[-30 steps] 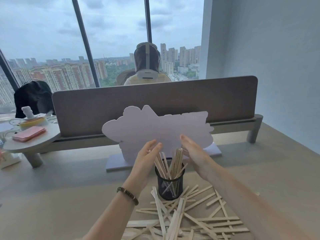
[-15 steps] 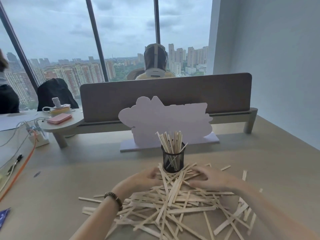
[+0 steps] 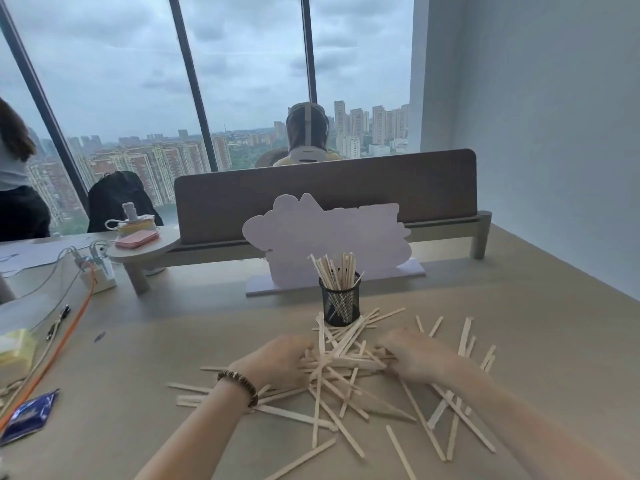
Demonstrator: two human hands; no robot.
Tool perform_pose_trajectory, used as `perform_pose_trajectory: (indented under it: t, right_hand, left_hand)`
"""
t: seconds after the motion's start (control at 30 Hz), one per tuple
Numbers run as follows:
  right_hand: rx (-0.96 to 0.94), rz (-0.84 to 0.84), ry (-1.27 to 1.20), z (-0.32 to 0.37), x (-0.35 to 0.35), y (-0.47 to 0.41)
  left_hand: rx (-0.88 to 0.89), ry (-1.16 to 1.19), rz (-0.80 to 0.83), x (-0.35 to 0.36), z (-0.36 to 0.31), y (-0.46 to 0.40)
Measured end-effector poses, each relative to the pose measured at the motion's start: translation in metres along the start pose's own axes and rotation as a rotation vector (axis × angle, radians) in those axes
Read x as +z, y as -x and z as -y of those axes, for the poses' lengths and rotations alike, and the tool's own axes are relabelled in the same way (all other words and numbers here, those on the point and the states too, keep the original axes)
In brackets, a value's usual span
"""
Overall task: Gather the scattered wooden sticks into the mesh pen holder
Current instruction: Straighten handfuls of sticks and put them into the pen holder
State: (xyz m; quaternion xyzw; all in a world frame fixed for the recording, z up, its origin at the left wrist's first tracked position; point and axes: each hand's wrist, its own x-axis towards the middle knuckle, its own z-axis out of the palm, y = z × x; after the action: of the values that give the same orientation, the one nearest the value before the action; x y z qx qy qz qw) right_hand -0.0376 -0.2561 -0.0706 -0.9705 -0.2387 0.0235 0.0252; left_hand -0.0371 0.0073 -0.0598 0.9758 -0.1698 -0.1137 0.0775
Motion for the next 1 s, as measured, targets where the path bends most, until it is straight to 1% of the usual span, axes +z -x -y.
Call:
perform_pose_trajectory:
  t: [0.13, 0.2, 0.27, 0.33, 0.4, 0.5, 0.63, 0.7, 0.77, 0.87, 0.93, 1.0]
  right_hand:
    - [0.003, -0.026, 0.034, 0.003, 0.009, 0.001]
    - [0.034, -0.042, 0.011, 0.005, 0.013, 0.001]
    - [0.061, -0.051, -0.073, 0.003, 0.015, -0.002]
    - [0.061, -0.08, -0.145, -0.001, 0.012, -0.006]
    - [0.056, -0.12, -0.219, -0.005, 0.006, -0.01]
    - [0.078, -0.193, -0.364, -0.007, -0.004, -0.012]
    - [0.168, -0.341, -0.606, -0.005, -0.015, -0.013]
    - [0.188, -0.411, -0.685, -0.004, -0.019, -0.012]
    - [0.214, -0.449, -0.773, -0.003, -0.02, -0.009]
    - [0.277, -0.489, -0.99, -0.001, -0.018, -0.003]
    - [0.271, -0.51, -1.092, 0.002, -0.02, 0.0]
    - [0.239, -0.534, -1.124, 0.006, -0.023, 0.002]
  left_hand:
    - [0.029, -0.071, -0.041, 0.003, 0.004, -0.005]
    - [0.057, -0.094, -0.062, 0.007, 0.007, -0.007]
    - [0.091, -0.085, -0.099, 0.009, 0.011, -0.008]
    - [0.147, -0.055, -0.145, 0.007, 0.014, -0.008]
    - [0.166, -0.019, -0.174, 0.003, 0.016, -0.009]
    - [0.142, 0.038, -0.207, -0.006, 0.018, -0.014]
    - [0.132, 0.131, -0.243, -0.014, 0.015, -0.018]
    - [0.124, 0.179, -0.28, -0.017, 0.009, -0.017]
    - [0.114, 0.2, -0.311, -0.019, 0.002, -0.016]
    - [0.116, 0.21, -0.395, -0.019, -0.005, -0.011]
    - [0.122, 0.261, -0.45, -0.019, -0.007, -0.009]
    - [0.114, 0.318, -0.513, -0.019, -0.008, -0.008]
